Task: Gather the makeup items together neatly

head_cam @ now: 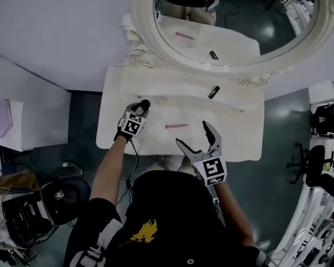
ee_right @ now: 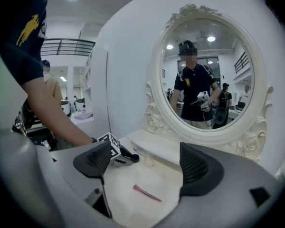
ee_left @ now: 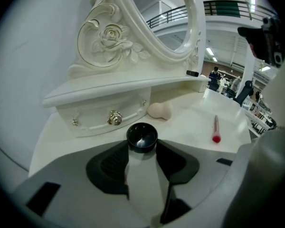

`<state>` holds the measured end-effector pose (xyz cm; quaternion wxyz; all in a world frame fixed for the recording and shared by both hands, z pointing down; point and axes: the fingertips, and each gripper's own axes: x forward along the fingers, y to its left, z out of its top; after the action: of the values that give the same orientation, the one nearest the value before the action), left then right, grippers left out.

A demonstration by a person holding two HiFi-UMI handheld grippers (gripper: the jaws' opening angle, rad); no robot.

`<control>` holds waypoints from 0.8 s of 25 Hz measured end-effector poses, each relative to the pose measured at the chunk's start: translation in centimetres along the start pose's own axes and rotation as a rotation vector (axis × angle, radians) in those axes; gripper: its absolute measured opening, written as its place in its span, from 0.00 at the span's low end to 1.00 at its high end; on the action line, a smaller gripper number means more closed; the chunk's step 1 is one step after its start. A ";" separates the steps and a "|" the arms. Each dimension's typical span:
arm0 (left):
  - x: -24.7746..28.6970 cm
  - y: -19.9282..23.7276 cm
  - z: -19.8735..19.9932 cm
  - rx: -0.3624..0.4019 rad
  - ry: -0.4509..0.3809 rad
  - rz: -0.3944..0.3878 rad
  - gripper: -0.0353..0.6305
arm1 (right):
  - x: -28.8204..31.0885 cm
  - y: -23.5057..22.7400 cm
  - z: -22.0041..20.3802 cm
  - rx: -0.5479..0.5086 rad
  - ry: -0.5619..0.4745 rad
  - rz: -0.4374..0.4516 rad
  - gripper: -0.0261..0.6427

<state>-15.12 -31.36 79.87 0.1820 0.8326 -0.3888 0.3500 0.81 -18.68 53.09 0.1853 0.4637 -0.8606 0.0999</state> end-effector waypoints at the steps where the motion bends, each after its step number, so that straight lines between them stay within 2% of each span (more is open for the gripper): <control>1: -0.1 -0.2 0.2 0.001 0.005 0.004 0.34 | 0.4 0.1 0.2 -0.007 0.000 0.010 0.74; 3: -0.4 -0.7 -0.1 -0.017 0.010 0.007 0.34 | 0.8 0.1 0.9 -0.004 -0.010 0.014 0.73; 6: -1.0 -1.9 -0.7 0.011 0.019 -0.013 0.33 | 1.1 0.0 1.1 0.021 -0.030 0.004 0.72; 10: -2.3 -4.1 0.7 0.010 -0.019 -0.051 0.33 | 0.8 -0.2 0.5 0.034 -0.042 -0.010 0.72; 15: -4.0 -8.1 5.0 0.047 -0.106 -0.164 0.33 | 1.0 -1.0 0.6 0.058 -0.059 -0.032 0.70; 20: -4.3 -13.2 11.3 0.107 -0.209 -0.224 0.33 | 0.6 -3.6 0.1 0.070 -0.046 -0.104 0.68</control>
<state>-1.85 -27.30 68.57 0.1336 0.9113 -0.2909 0.2591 3.52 -21.17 53.22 0.1541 0.5164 -0.8352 0.1096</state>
